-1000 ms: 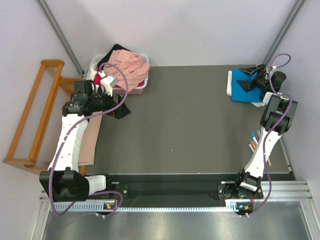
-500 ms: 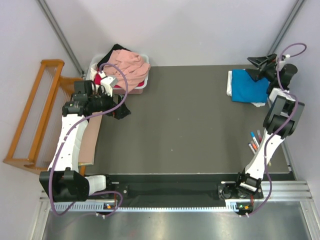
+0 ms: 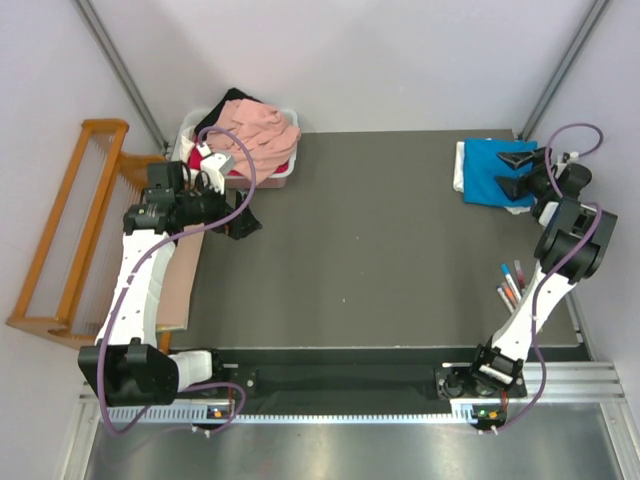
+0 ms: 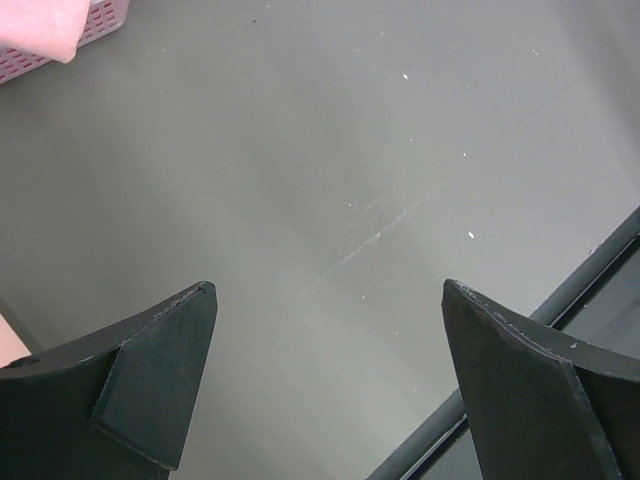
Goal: Fold and stack the t-shirts
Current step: Neatly place the folded tshirt to the corner
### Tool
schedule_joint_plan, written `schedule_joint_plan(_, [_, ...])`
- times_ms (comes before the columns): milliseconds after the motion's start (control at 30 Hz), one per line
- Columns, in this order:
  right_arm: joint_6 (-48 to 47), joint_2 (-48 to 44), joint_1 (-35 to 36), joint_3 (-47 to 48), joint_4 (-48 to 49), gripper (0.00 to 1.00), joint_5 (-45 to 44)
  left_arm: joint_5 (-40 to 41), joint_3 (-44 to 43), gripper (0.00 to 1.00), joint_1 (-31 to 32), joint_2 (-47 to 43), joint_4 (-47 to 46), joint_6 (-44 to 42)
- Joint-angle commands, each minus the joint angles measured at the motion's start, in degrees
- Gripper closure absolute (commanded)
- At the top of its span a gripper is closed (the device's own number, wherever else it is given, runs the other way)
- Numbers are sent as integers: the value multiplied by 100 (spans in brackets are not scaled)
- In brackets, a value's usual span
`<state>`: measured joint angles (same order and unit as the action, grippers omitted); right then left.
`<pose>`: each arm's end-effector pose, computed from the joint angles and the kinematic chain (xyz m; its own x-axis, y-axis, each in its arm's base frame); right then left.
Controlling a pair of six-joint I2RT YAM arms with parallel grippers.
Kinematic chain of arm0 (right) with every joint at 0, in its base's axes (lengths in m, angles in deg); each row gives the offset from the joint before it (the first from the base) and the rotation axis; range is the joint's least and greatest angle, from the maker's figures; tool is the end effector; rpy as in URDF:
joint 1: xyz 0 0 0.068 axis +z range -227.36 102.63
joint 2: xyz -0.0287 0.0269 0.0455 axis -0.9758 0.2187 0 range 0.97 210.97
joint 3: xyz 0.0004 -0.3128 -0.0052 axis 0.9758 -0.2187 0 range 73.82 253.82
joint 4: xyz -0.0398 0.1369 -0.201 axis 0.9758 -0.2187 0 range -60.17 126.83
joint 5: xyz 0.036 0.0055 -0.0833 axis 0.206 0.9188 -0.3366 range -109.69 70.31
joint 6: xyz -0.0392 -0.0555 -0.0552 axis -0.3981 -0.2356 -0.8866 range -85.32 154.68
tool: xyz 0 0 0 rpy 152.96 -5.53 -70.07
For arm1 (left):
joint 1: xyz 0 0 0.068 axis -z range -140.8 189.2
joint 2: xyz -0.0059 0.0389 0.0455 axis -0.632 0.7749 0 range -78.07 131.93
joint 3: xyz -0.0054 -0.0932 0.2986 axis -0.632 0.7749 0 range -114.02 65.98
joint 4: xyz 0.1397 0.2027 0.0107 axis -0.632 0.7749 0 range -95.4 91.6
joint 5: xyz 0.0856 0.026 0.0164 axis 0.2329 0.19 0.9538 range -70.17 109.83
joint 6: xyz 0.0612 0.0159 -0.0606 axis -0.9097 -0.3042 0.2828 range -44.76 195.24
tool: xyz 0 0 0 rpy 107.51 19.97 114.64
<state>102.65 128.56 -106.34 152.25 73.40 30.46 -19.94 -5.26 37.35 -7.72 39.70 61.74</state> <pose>0.4855 -0.2008 0.1945 -0.3914 0.8957 -0.2111 0.0471 0.2486 0.9675 0.2426 -0.0420 0.3712 -0.5765 0.1610 -0.8011 0.5842 0.7666 -0.2664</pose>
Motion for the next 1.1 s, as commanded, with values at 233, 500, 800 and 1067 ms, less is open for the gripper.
schedule_joint_plan(233, [970, 81, -3, 1445, 719, 0, -120, -154, -355, 1, -17, 40, 34, 5])
schedule_joint_plan(500, [711, 1109, -3, 3388, -438, 0, -462, -5, -338, 1, -17, 225, -37, 66])
schedule_joint_plan(800, [33, 2147, -38, 3767, -1608, 0, -1042, 171, -619, 1, -26, 524, 165, 75])
schedule_joint_plan(1067, [-573, 1990, -126, 2846, -2296, 0, -1385, 101, -795, 1, -17, 516, 236, 163])
